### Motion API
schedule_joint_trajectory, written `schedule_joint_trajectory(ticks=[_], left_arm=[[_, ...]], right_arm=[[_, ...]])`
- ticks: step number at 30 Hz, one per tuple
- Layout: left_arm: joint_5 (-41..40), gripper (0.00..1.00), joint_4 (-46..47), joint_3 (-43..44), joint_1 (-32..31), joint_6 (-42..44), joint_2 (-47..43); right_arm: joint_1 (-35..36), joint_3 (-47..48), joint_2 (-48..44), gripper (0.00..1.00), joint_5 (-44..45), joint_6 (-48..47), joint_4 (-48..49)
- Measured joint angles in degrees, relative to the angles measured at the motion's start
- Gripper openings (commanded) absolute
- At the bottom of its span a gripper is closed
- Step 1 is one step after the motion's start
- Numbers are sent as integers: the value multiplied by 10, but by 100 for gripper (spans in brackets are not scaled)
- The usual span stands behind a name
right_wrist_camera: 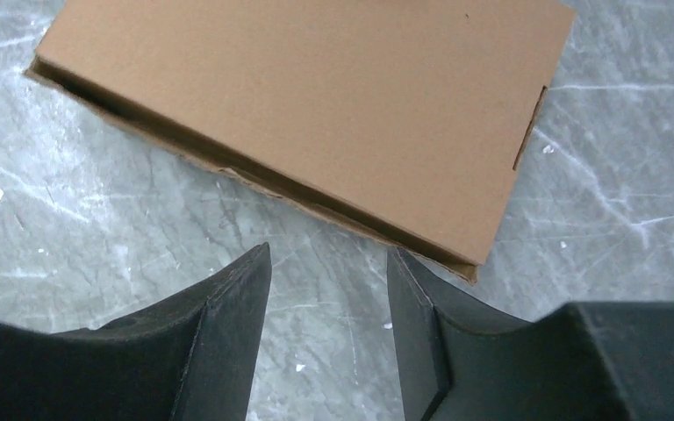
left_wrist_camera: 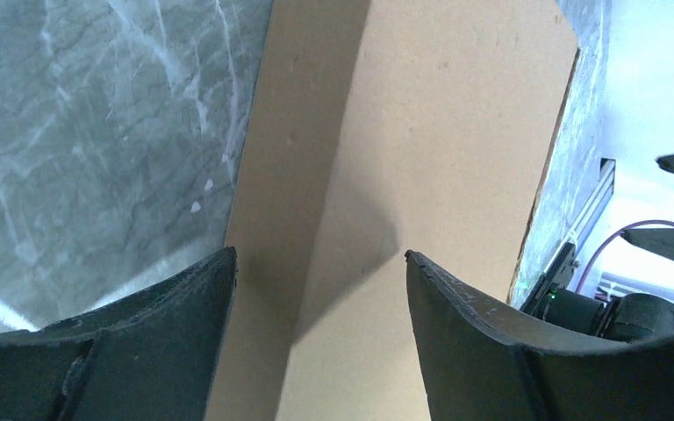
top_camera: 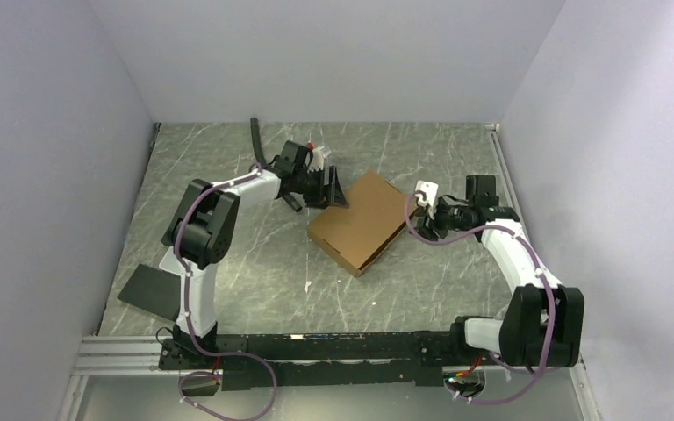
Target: Fold the paper box
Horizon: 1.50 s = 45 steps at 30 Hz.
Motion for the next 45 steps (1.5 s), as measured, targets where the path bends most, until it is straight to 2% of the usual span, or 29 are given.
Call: schedule_joint_trajectory(ticks=[4,6,9,12,13,14,21,24,26,30,33,39,42,45], left_arm=[[-42,76,1,-31,-2,0,-51],[-70,77,3,-47,-2,0,-84],[-114,80,11,-83,-2,4,-146],[-165,90,29,-140,-1,7,-226],[-179,97,36,-160,0,7,-253],[-190,99,42,-179,2,6,-278],[-202,99,73,-300,29,-20,-394],[-191,98,85,-346,39,-36,-409],[-181,96,90,-373,39,-46,-417],[-155,77,106,-411,39,-68,-428],[-129,75,125,-422,39,-77,-428],[-90,79,178,-429,39,-101,-405],[-82,85,201,-443,39,-118,-388],[-81,87,214,-454,39,-136,-377]], right_arm=[[0,15,46,63,-3,64,28],[0,21,65,69,-7,67,29],[0,21,71,73,-20,-7,-11],[12,10,59,75,-20,-85,-30],[23,5,55,75,-15,-110,-34],[38,1,52,76,-10,-132,-37],[148,0,67,76,61,-218,-29],[179,1,92,71,101,-234,-11],[196,1,108,65,129,-240,5],[217,1,120,48,164,-236,52],[226,1,125,42,180,-221,84],[230,-19,123,39,193,-199,144],[230,-30,116,44,193,-193,158],[226,-30,110,50,185,-172,152]])
